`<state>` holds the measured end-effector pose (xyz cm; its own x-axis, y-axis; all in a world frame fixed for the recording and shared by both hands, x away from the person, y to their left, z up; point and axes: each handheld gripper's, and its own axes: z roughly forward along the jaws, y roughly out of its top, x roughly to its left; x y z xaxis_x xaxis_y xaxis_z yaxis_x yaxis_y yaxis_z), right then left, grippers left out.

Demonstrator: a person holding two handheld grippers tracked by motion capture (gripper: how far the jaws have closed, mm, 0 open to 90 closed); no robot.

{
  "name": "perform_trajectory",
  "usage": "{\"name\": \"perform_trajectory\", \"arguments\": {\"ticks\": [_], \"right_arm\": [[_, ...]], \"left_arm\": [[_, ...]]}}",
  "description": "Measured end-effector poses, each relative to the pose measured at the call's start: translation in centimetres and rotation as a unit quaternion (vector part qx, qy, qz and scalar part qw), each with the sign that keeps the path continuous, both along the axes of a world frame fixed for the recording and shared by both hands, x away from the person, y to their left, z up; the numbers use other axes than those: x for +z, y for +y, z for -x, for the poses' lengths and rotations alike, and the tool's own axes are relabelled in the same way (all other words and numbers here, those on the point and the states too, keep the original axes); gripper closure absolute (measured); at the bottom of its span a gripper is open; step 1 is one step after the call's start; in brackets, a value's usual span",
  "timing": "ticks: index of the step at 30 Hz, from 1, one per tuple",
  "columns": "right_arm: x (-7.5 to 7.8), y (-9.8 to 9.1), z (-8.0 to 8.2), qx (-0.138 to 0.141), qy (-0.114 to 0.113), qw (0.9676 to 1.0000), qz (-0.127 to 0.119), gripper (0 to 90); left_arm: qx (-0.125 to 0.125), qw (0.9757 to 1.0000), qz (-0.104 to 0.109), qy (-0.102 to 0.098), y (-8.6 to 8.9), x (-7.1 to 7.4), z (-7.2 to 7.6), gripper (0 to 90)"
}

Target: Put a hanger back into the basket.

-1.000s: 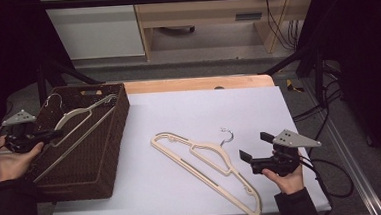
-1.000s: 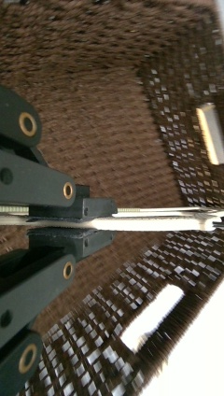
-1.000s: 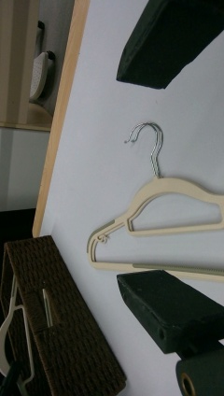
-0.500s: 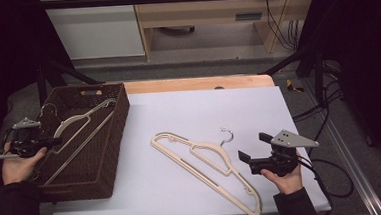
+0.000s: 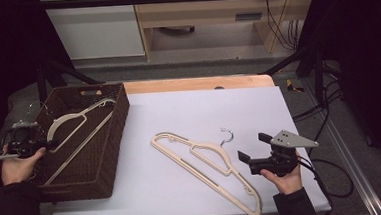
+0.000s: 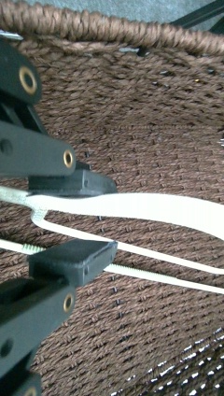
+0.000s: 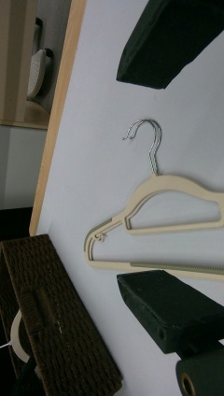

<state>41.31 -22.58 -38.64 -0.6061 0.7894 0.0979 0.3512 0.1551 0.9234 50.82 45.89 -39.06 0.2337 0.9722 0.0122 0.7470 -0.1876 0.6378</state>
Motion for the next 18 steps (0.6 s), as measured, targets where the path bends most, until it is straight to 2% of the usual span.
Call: {"name": "perform_trajectory", "arguments": {"ticks": [3, 9, 18], "right_arm": [[-0.04, 0.06, -0.04, 0.000, 0.000, 1.0000, 0.001, 4.8], [0.02, -0.01, 0.00, -0.001, 0.000, 1.0000, -0.001, 4.8], [0.01, 0.01, 0.00, 0.000, 0.000, 1.0000, 0.000, 4.8]], "left_arm": [[0.002, 0.9999, -0.004, 0.010, -0.16, -0.09, -0.26, 57.4], [0.009, 0.9997, -0.001, 0.021, -0.10, -0.26, -0.47, 52.6], [0.025, 0.9995, 0.001, 0.019, 0.02, -0.16, -0.53, 43.2]]}}
